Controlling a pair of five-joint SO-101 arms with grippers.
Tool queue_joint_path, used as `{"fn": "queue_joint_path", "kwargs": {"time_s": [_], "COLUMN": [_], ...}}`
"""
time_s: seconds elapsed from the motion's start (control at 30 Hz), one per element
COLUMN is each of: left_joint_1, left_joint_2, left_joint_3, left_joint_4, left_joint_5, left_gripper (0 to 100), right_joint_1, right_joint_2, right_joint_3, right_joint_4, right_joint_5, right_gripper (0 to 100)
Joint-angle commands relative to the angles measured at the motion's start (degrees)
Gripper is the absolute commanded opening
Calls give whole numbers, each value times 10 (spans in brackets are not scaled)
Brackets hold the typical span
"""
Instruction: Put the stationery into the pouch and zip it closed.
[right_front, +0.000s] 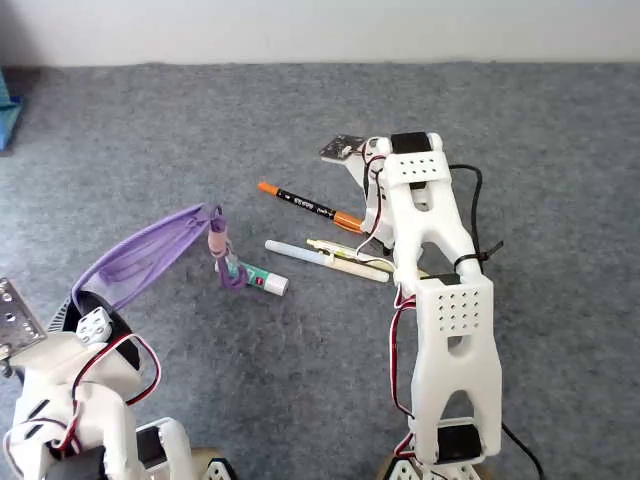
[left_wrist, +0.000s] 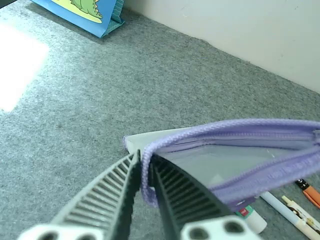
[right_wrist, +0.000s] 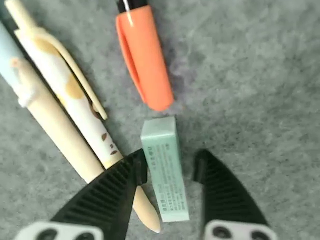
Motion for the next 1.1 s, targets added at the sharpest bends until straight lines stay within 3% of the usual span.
{"fn": "queue_joint_path", "kwargs": {"time_s": [0.0, 0.23, 0.43, 0.7, 0.87, 1.07], "left_joint_1": [-4, -3, -2, -2, -2, -2], "left_joint_2": [1, 4, 4, 4, 4, 4], "left_joint_3": [-27, -27, -27, -27, -27, -27], "left_joint_4": [3, 2, -2, -3, -3, -3], "left_joint_5": [5, 5, 5, 5, 5, 5], "left_gripper": [13, 13, 13, 13, 13, 13], "right_joint_1": [-22, -19, -13, -51, -118, -239], "right_joint_2": [-9, -69, -181, -400, -561, -690], "right_joint_3": [-1, -9, -4, 194, 326, 374], "right_joint_4": [17, 96, 99, 99, 98, 95], "right_joint_5": [5, 1, -30, -40, -198, -323], "right_gripper": [35, 9, 9, 9, 9, 9]}}
